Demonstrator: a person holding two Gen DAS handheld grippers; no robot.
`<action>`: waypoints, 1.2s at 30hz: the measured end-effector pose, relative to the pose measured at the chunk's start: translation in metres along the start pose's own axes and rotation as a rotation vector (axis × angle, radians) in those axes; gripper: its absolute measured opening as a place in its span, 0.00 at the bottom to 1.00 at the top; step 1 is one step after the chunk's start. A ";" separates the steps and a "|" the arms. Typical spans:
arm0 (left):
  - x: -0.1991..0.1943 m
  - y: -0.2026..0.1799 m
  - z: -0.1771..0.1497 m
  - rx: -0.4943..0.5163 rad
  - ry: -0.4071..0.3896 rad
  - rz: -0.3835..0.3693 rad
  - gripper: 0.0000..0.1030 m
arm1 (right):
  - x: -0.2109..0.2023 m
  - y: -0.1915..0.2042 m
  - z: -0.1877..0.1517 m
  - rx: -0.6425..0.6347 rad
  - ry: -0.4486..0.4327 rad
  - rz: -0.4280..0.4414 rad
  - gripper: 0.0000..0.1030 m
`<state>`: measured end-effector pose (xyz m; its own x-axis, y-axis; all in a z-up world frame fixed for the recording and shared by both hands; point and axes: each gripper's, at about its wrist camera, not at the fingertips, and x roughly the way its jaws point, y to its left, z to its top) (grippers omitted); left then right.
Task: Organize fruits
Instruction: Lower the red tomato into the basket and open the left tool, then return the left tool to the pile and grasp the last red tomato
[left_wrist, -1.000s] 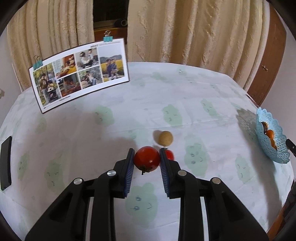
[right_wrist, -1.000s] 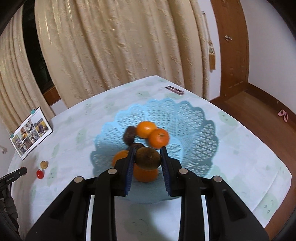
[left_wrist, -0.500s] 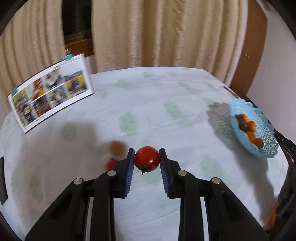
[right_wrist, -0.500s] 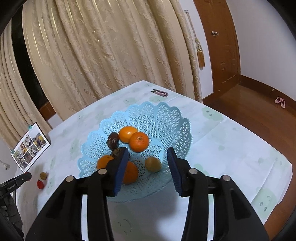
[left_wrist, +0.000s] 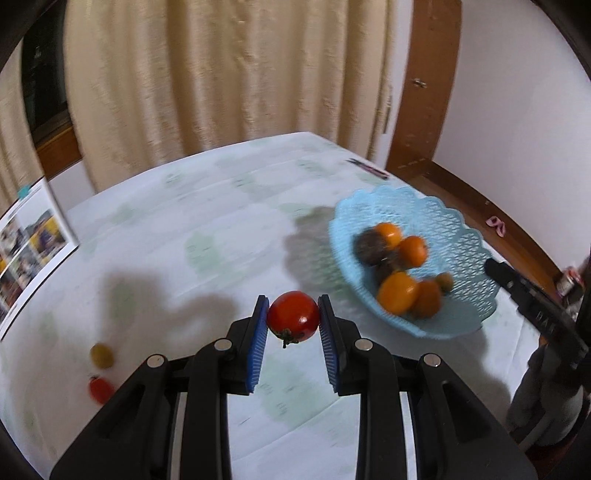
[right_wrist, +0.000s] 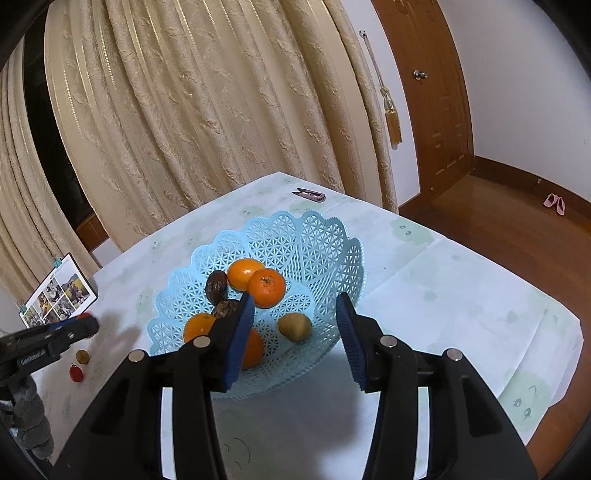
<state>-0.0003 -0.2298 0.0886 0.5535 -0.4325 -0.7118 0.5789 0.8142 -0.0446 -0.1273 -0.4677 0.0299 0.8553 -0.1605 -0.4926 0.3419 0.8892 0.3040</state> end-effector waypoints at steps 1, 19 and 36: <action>0.004 -0.005 0.003 0.005 0.002 -0.010 0.27 | 0.000 0.000 0.000 0.000 0.000 0.001 0.46; 0.042 -0.043 0.028 0.041 0.020 -0.107 0.66 | 0.003 0.001 -0.002 0.004 -0.008 -0.005 0.46; -0.013 0.064 0.010 -0.111 -0.041 0.069 0.81 | -0.004 0.038 -0.007 -0.025 -0.027 0.090 0.66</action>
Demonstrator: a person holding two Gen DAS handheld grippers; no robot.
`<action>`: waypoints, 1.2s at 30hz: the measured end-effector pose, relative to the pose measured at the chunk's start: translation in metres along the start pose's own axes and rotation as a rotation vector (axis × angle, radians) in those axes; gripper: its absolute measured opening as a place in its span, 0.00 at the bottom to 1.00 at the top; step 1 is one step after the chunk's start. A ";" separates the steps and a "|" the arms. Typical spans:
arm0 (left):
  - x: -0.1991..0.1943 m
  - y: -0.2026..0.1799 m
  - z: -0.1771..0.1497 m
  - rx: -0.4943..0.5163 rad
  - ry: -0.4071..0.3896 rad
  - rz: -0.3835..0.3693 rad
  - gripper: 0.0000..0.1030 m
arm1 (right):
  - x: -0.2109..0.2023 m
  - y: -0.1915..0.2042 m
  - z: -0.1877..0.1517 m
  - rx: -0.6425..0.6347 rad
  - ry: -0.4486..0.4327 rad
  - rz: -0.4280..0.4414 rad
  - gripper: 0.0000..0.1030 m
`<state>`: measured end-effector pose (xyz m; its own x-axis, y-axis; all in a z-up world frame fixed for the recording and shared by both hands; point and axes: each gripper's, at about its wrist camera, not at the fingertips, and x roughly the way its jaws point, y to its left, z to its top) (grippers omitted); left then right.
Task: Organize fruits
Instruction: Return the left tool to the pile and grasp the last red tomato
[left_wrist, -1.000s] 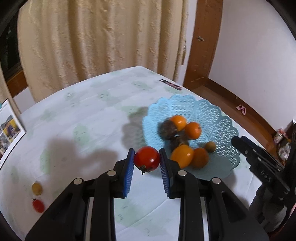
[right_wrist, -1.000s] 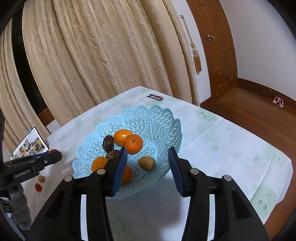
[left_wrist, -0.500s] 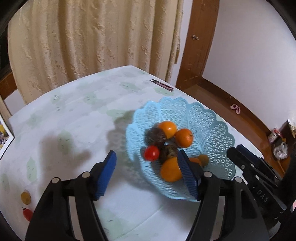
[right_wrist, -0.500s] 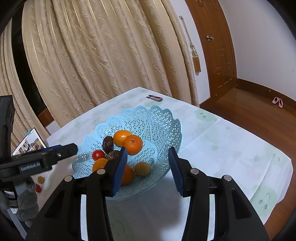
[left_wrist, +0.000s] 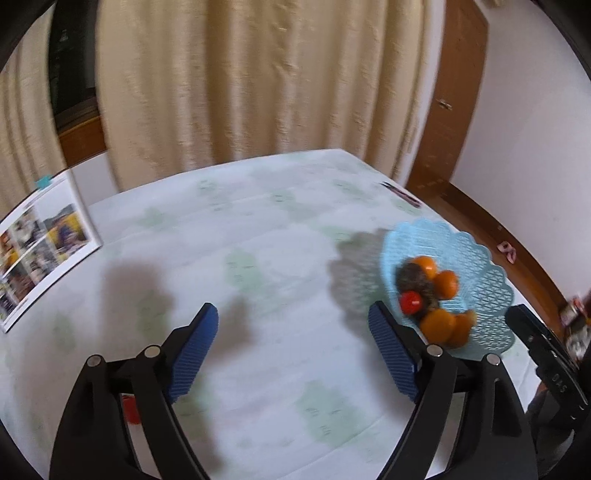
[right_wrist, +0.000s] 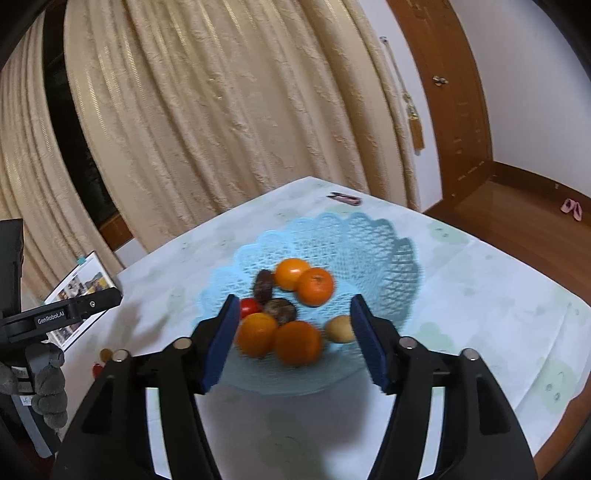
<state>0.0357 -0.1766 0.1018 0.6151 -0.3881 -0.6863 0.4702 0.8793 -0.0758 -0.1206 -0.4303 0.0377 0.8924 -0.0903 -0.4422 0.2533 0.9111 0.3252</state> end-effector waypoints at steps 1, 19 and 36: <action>-0.004 0.009 -0.002 -0.012 -0.001 0.015 0.82 | 0.000 0.005 0.000 -0.009 0.001 0.009 0.67; -0.020 0.124 -0.061 -0.197 0.076 0.167 0.86 | 0.021 0.084 -0.018 -0.124 0.080 0.127 0.73; 0.012 0.139 -0.092 -0.200 0.166 0.194 0.66 | 0.036 0.112 -0.038 -0.195 0.152 0.172 0.73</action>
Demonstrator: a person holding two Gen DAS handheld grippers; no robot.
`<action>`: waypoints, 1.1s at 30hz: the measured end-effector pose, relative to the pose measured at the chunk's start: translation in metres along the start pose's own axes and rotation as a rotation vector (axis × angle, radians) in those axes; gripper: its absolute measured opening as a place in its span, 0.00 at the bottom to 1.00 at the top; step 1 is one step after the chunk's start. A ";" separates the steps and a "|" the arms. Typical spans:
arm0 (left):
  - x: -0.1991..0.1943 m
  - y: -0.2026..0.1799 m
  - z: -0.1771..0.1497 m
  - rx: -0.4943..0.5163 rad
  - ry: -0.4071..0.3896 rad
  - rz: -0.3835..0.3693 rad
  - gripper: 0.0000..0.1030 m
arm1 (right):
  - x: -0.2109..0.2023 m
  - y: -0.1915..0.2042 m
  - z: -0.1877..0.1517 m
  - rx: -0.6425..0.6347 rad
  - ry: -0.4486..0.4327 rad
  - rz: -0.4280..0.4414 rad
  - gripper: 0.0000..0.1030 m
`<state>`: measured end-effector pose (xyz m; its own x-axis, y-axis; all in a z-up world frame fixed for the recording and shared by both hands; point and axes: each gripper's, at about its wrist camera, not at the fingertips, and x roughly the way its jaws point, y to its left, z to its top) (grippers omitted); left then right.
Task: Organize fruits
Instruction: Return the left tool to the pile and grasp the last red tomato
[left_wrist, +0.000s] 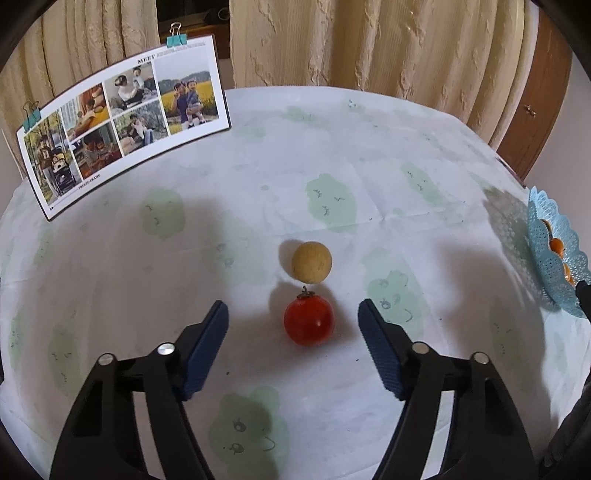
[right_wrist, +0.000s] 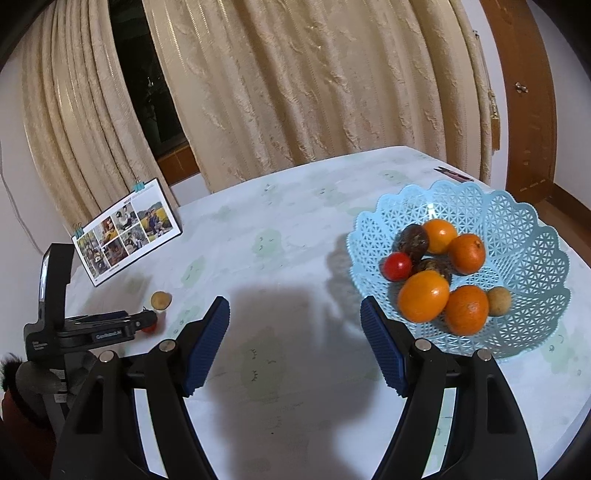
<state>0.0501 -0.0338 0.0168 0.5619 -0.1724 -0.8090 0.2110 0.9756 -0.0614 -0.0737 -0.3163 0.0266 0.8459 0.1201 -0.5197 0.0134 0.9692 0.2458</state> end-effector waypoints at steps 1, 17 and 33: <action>0.002 0.000 -0.001 0.000 0.006 0.002 0.60 | 0.001 0.001 0.000 -0.003 0.003 0.002 0.73; -0.048 0.019 0.007 -0.031 -0.119 -0.006 0.28 | 0.039 0.052 0.006 -0.118 0.080 0.080 0.73; -0.014 0.017 -0.003 -0.064 -0.036 -0.063 0.51 | 0.071 0.075 -0.001 -0.130 0.144 0.114 0.73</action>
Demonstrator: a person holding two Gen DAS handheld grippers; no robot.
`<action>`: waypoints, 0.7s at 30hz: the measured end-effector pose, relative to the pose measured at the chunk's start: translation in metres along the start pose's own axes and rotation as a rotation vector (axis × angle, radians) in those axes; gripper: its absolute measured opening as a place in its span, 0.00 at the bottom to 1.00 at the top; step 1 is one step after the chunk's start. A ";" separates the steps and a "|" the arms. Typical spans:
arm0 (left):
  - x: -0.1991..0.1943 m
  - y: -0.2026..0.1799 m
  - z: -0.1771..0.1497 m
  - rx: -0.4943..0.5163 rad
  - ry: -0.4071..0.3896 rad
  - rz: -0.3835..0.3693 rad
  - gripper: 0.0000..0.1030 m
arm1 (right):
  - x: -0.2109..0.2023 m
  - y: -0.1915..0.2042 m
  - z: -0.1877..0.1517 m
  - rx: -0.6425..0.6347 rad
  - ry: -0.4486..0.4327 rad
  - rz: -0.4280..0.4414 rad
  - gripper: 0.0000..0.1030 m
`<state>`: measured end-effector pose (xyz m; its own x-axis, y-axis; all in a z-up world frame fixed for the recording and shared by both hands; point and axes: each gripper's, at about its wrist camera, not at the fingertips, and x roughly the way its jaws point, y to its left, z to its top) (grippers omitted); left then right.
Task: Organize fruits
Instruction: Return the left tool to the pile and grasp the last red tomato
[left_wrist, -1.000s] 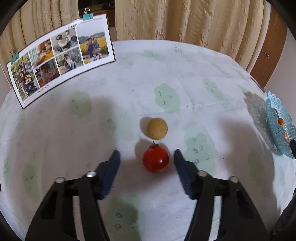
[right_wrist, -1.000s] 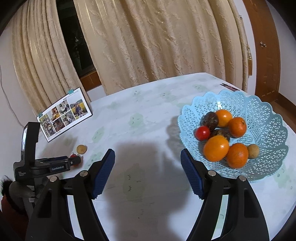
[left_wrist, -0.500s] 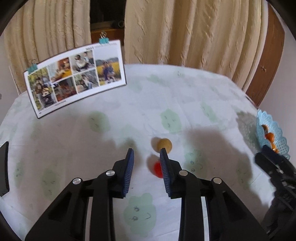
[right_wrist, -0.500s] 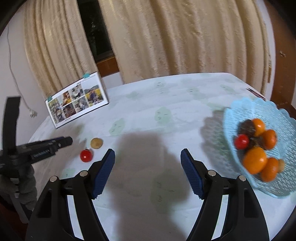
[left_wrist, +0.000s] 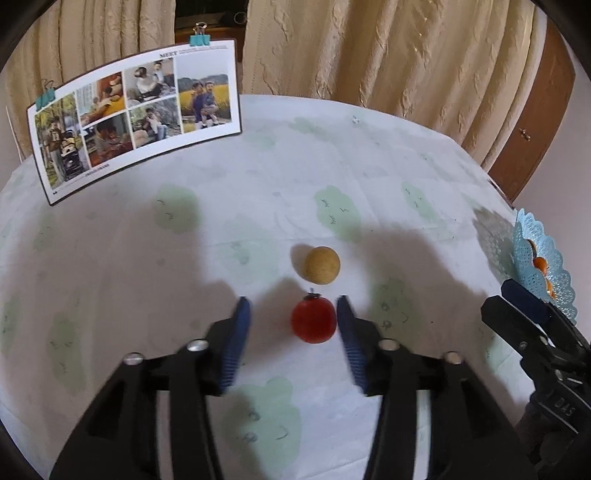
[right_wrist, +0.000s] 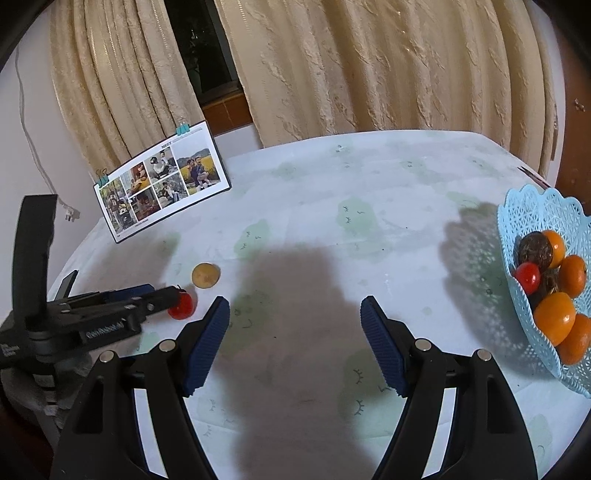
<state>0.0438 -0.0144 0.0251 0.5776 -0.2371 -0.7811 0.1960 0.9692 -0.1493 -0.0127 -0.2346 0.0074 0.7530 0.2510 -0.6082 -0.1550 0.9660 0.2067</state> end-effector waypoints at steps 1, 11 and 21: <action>0.003 -0.002 0.000 0.004 0.005 0.001 0.51 | 0.000 -0.001 0.000 0.002 0.000 0.000 0.73; 0.019 -0.013 -0.002 0.080 0.018 0.038 0.28 | 0.004 -0.001 0.000 -0.007 0.008 -0.008 0.73; -0.034 0.009 0.010 0.034 -0.115 0.104 0.28 | 0.037 0.026 0.010 -0.077 0.086 0.033 0.73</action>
<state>0.0338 0.0014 0.0560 0.6827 -0.1438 -0.7164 0.1561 0.9865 -0.0492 0.0178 -0.2009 -0.0026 0.6899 0.2838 -0.6660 -0.2301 0.9582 0.1700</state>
